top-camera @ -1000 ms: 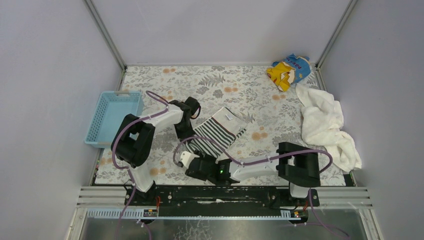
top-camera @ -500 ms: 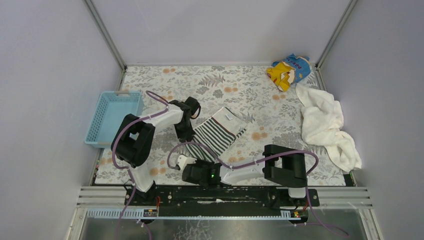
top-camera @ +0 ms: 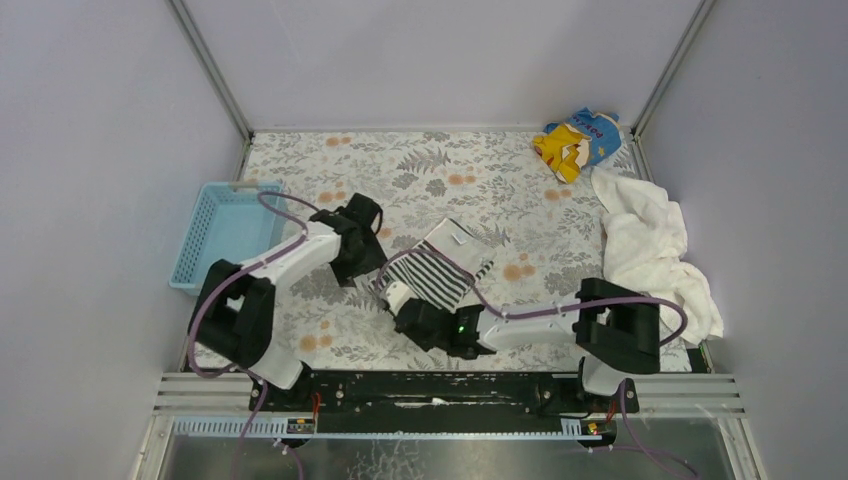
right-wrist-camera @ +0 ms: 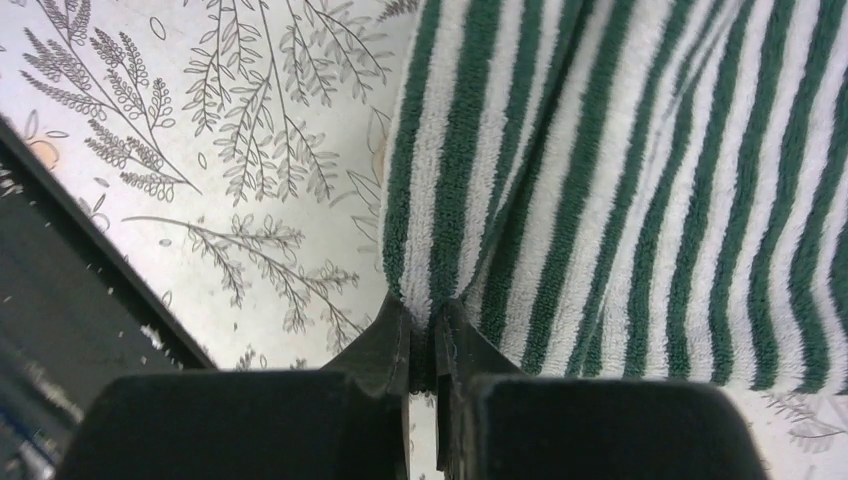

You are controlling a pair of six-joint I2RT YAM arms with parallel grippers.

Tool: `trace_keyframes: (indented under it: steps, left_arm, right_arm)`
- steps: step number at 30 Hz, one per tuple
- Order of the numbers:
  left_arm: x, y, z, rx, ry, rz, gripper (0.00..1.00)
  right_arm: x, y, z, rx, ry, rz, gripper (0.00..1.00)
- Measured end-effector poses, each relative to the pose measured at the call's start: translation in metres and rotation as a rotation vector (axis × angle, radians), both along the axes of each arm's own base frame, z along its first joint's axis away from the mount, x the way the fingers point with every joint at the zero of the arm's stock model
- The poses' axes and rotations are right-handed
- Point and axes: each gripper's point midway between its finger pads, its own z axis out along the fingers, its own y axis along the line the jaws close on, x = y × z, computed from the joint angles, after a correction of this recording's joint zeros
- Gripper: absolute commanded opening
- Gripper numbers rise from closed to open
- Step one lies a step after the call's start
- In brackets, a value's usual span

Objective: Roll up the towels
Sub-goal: Roll the towel at the center of the board.

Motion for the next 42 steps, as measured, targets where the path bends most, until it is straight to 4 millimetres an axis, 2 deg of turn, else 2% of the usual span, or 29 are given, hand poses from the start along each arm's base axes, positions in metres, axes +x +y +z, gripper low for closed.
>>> trace_keyframes:
  steps: [4,7,17,21,31,38,42]
  left_arm:
    - [0.007,0.008,0.020,-0.053,-0.108,0.067,0.78]
    - [0.004,0.009,0.030,-0.093,-0.171,0.092,0.80]
    - [-0.021,-0.001,0.037,-0.242,-0.227,0.084,0.90]
    - [-0.025,-0.011,0.043,-0.320,-0.257,0.064,0.90]
    - [-0.031,-0.025,0.024,-0.400,-0.217,0.046,0.82]
    - [-0.029,-0.031,0.017,-0.432,-0.216,0.043,0.79]
    - [-0.024,-0.034,0.013,-0.438,-0.213,0.045,0.74]
  right_arm:
    - [0.001,-0.010,0.005,0.151,0.139,-0.037,0.00]
    - [0.002,-0.013,0.004,0.261,0.239,-0.063,0.00]
    - [0.011,-0.026,0.006,0.624,0.561,-0.189,0.01]
    - [0.015,-0.025,0.004,0.737,0.705,-0.240,0.01]
    - [0.020,-0.029,-0.006,0.997,1.031,-0.379,0.00]
    - [0.020,-0.028,-0.002,1.046,1.100,-0.417,0.00]
    - [0.020,-0.027,-0.002,1.043,1.116,-0.426,0.00]
